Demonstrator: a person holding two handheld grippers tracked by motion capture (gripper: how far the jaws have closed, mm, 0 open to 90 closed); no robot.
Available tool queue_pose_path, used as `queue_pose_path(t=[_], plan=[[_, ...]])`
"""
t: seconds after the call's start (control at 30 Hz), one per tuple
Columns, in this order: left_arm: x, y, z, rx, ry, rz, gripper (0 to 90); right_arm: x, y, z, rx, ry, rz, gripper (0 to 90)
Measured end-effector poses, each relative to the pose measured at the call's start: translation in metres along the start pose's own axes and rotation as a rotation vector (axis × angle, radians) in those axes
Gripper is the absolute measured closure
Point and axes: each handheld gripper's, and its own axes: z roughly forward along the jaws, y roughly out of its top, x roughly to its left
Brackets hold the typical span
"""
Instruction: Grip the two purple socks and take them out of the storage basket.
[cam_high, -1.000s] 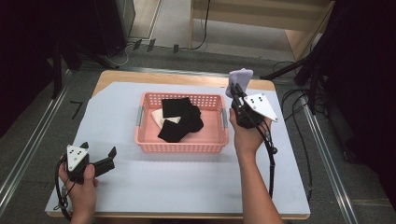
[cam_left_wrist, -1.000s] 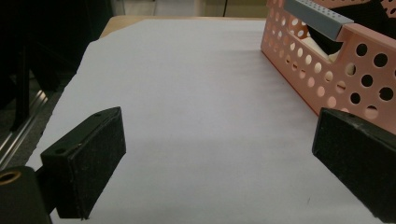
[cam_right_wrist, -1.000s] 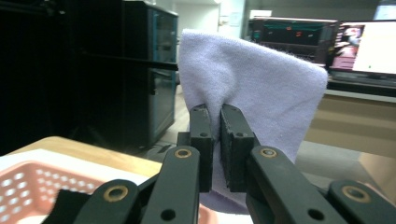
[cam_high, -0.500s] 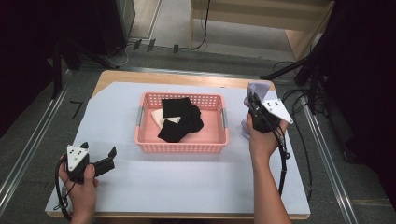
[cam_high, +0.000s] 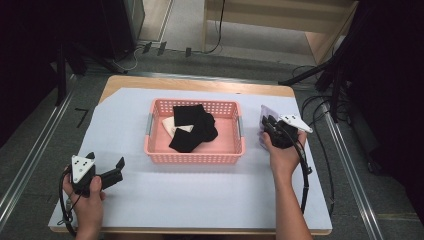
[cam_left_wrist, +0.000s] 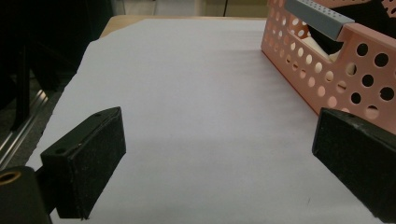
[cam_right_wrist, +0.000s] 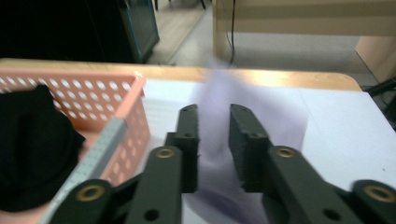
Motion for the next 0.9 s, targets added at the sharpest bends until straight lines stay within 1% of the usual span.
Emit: queue_pose_path(t=[0.03,0.07,0.13,0.23,0.27,0.3,0.33,0.37,0.4,0.47,0.57,0.63,0.67,0.7,0.73,0.77,0.8,0.83,0.87,0.9], plan=[[0.000,0.000,0.000,-0.001,-0.001,0.000,3.5,0.000,0.002,-0.003,-0.015,0.020,0.027,64.2],[0.000,0.000,0.000,-0.001,-0.001,0.002,3.5,-0.001,0.003,-0.005,-0.026,0.031,0.037,60.7],[0.000,0.000,0.000,0.000,-0.001,0.002,3.5,-0.001,0.004,-0.009,-0.042,0.032,0.034,52.2],[0.000,0.000,0.000,0.000,-0.001,0.001,3.5,-0.001,0.004,-0.018,-0.069,0.012,0.032,37.6],[0.000,0.000,0.000,0.001,-0.001,0.000,3.5,-0.001,0.003,-0.020,-0.077,0.010,0.031,34.8],[0.000,0.000,0.000,0.001,-0.002,0.000,3.5,-0.001,0.001,-0.025,-0.084,0.012,0.026,33.0],[0.000,0.000,0.000,0.006,-0.001,0.000,3.5,-0.002,-0.001,-0.033,-0.095,0.030,0.026,28.7],[0.000,0.000,0.000,0.005,0.000,-0.001,3.5,-0.003,-0.004,-0.037,-0.107,0.041,0.024,28.2],[0.000,0.000,0.000,0.006,0.001,-0.001,3.5,-0.003,-0.004,-0.037,-0.107,0.041,0.024,28.2],[0.000,0.000,0.000,0.004,0.001,0.002,3.5,-0.005,-0.009,-0.047,-0.124,0.062,0.033,24.5],[-0.001,0.000,0.000,0.002,0.005,0.009,3.5,-0.007,-0.018,-0.056,-0.135,0.054,0.029,21.3],[-0.001,0.000,-0.001,-0.001,0.004,0.008,3.5,-0.012,-0.029,-0.066,-0.142,0.087,0.053,17.1],[-0.001,0.000,-0.001,-0.003,0.004,0.009,3.5,-0.014,-0.033,-0.070,-0.137,0.085,0.058,16.9],[-0.001,0.000,-0.001,-0.006,0.004,0.008,3.5,-0.014,-0.033,-0.070,-0.137,0.085,0.058,16.9],[-0.001,0.000,-0.001,-0.003,0.006,0.012,3.5,-0.018,-0.041,-0.076,-0.131,0.072,0.057,16.6],[-0.001,0.000,-0.001,-0.006,0.005,0.014,3.5,-0.018,-0.041,-0.076,-0.131,0.072,0.057,16.6],[-0.001,0.000,-0.001,-0.008,0.005,0.014,3.5,-0.021,-0.047,-0.081,-0.120,0.067,0.052,14.9],[-0.001,0.000,-0.001,-0.007,0.005,0.013,3.5,-0.021,-0.047,-0.081,-0.120,0.067,0.052,14.9],[-0.001,0.000,-0.001,-0.003,0.005,0.012,3.6,-0.025,-0.053,-0.087,-0.111,0.053,0.052,14.7],[-0.001,0.000,-0.001,-0.004,0.006,0.014,3.6,-0.025,-0.053,-0.087,-0.111,0.053,0.052,14.7]])
